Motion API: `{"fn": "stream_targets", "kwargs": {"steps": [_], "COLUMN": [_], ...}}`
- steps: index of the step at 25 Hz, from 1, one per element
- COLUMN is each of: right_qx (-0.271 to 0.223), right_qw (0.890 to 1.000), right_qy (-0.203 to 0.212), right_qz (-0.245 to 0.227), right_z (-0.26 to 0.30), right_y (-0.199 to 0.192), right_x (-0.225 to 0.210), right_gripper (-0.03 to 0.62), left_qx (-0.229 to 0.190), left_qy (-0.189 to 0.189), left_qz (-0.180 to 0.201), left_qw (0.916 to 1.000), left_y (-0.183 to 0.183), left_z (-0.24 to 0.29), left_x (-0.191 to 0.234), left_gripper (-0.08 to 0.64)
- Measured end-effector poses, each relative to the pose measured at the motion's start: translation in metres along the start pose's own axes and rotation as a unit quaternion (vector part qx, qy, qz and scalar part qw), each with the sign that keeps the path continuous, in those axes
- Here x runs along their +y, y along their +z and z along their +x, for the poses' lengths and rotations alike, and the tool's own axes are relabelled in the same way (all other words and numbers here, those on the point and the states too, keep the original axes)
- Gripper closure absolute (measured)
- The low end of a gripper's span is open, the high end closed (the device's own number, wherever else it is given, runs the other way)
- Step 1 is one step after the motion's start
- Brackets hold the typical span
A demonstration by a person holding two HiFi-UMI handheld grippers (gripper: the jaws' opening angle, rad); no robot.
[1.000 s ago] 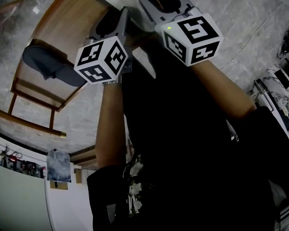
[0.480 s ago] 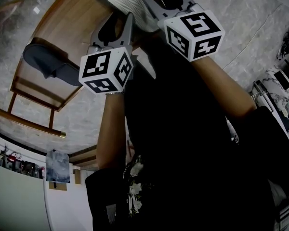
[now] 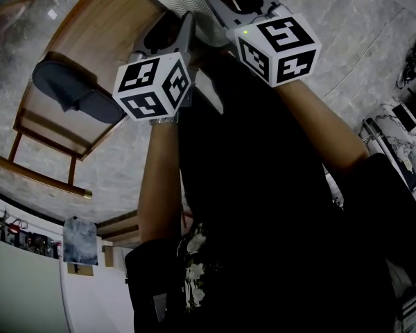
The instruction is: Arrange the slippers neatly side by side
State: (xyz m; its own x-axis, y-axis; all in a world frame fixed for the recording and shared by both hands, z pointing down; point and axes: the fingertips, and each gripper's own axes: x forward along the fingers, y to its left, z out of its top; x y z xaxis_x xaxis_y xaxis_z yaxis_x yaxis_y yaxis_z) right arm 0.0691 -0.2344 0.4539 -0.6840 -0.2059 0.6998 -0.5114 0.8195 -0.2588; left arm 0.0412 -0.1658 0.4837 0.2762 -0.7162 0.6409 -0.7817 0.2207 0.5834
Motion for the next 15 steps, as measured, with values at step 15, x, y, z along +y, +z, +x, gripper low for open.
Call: {"fn": "stream_targets", "kwargs": {"steps": [15], "right_qx": [0.006], "right_qw": [0.998], "right_qy": [0.036], "right_qz": [0.052], "right_z": [-0.010], "right_y": [0.016], "right_x": [0.024], "right_gripper": [0.566], "left_qx": [-0.003], "left_qy": [-0.003], "left_qz": [-0.025], "left_qw": [0.9997], "left_y": [0.004], "left_z": [-0.001], "left_x": [0.004], "left_gripper": [0.413]}}
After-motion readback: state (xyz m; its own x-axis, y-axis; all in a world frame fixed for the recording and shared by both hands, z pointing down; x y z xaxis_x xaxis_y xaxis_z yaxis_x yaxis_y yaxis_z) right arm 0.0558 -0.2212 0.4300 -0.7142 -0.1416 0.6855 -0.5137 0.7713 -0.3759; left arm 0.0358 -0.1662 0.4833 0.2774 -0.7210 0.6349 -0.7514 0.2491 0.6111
